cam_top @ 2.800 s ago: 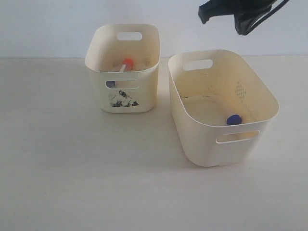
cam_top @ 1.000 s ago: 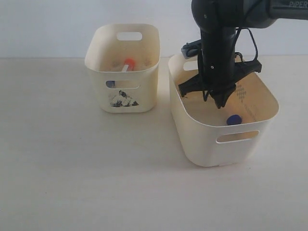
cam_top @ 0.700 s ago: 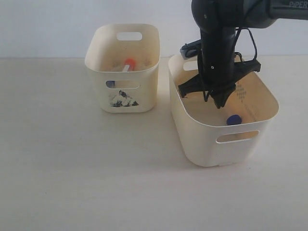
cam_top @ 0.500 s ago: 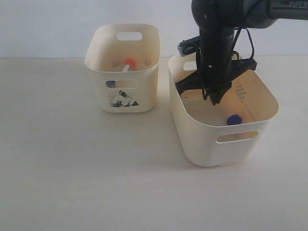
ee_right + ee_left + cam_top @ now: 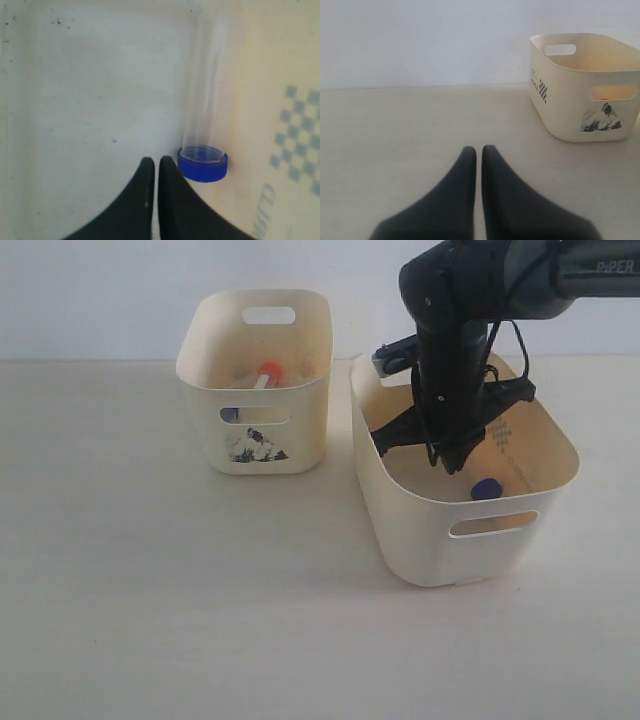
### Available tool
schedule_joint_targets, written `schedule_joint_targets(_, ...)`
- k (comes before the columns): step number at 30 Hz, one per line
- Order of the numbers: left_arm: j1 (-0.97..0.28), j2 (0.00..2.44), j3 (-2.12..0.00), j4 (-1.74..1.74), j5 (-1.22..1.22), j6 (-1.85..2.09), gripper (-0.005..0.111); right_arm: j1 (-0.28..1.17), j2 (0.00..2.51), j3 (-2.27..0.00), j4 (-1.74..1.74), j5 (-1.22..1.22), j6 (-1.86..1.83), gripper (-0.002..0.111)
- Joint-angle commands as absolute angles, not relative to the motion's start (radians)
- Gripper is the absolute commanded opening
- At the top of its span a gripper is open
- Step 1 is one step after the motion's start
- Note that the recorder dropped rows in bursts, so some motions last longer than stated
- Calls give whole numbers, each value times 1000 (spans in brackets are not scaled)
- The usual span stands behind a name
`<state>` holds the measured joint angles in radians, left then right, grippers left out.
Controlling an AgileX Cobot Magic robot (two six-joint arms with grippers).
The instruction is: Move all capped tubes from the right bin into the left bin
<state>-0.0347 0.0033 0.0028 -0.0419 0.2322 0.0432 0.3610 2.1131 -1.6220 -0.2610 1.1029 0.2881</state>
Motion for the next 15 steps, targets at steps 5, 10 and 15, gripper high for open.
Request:
schedule_joint_targets(5,-34,0,0,-40,226,35,4,359,2149,-1618,-268,1144,278,4)
schedule_joint_targets(10,-34,0,0,-40,226,35,4,359,2153,-1618,-270,1154,252,33)
schedule_joint_targets(15,-34,0,0,-40,226,35,4,359,2155,-1618,-309,1170,291,82)
